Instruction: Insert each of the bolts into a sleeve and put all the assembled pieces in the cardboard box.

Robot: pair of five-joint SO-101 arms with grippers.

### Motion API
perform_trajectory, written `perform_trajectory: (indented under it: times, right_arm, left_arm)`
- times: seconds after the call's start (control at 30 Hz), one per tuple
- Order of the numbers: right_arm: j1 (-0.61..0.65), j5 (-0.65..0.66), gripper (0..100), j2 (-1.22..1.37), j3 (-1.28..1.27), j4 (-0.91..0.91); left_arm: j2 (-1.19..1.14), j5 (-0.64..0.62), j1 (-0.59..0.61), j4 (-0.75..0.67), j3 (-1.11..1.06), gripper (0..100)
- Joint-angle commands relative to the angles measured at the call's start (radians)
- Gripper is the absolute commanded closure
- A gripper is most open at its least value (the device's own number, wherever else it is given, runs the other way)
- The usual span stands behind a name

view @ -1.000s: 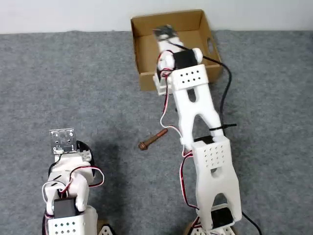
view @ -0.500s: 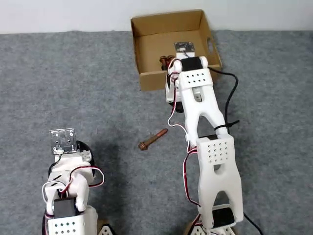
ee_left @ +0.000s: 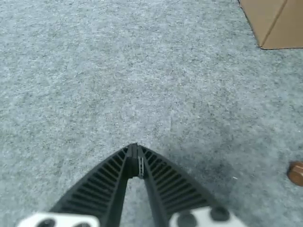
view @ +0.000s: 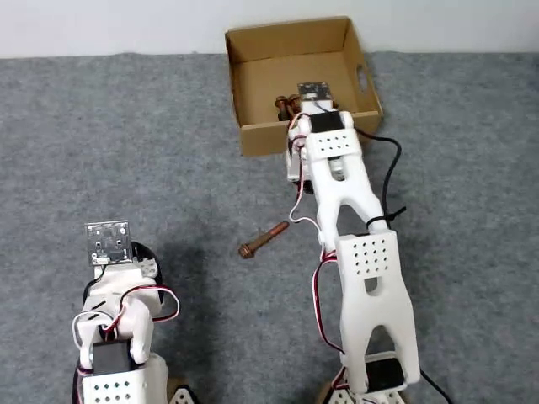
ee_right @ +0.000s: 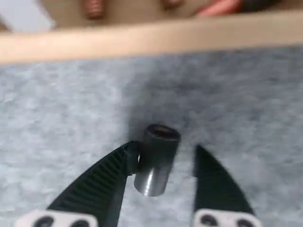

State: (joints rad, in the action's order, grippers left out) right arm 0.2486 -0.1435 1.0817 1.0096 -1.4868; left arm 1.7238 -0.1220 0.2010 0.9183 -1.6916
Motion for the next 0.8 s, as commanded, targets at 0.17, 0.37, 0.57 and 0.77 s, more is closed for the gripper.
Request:
perform_trajectory:
  times: [0.17,0.37,0.57,0.77]
  right_arm:
    - [0.004,0.008,98.8,0.01,0.086,-0.16]
    - [-0.012,-0.006,99.1,-0.004,0.262,-0.314]
    - [-0.03,-0.037,99.1,-0.185,0.161,-0.314]
    - [-0.056,-0.138,99.1,-0.51,-0.199,-0.312]
  left_arm:
    - [0.0,0.006,0.006,-0.011,0.002,99]
    - [0.0,0.006,0.006,-0.011,0.002,99]
    - [0.0,0.006,0.006,-0.011,0.002,99]
    - [0.0,0.006,0.005,-0.011,0.002,99]
